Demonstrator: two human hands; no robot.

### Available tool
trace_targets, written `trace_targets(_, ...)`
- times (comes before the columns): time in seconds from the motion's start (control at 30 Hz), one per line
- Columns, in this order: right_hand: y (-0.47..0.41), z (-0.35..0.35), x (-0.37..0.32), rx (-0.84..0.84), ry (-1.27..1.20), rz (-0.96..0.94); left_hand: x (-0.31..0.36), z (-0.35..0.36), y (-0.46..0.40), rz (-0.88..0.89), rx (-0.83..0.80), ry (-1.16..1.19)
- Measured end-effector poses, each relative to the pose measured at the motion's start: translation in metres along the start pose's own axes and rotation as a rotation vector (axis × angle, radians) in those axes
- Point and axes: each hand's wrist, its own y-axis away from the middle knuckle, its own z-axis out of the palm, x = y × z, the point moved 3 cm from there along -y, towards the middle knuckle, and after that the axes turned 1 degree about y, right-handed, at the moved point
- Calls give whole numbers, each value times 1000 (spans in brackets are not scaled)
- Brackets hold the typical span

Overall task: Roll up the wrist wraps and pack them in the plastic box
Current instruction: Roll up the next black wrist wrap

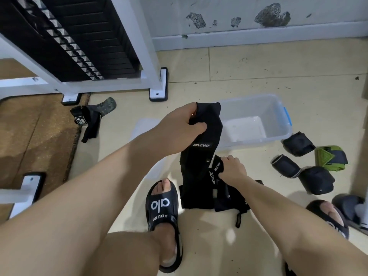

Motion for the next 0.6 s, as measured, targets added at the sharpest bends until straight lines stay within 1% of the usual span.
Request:
trace_targets(0.1, -4, -3, -3, -12, 18, -12, -1, 2, 1, -10, -2, 10)
trace_targets(0.23, 4, -10, -7, -4, 80, -86, 5, 2, 0, 9, 3, 3)
trace_targets(0.3, 12, -20, -5, 2, 34, -90, 9, 2, -1, 25, 8, -33)
trace_targets(0.37, 23, -36, 2, 20, -135, -60, 12, 1, 1, 33, 18, -46)
trace_targets(0.5, 61, -96, 11, 67, -579, -4, 22, -4, 11, 55, 76, -91)
trace_targets(0.6, 97, -146, 12, 79, -720, -31, 30, -8, 21, 60, 133, -99)
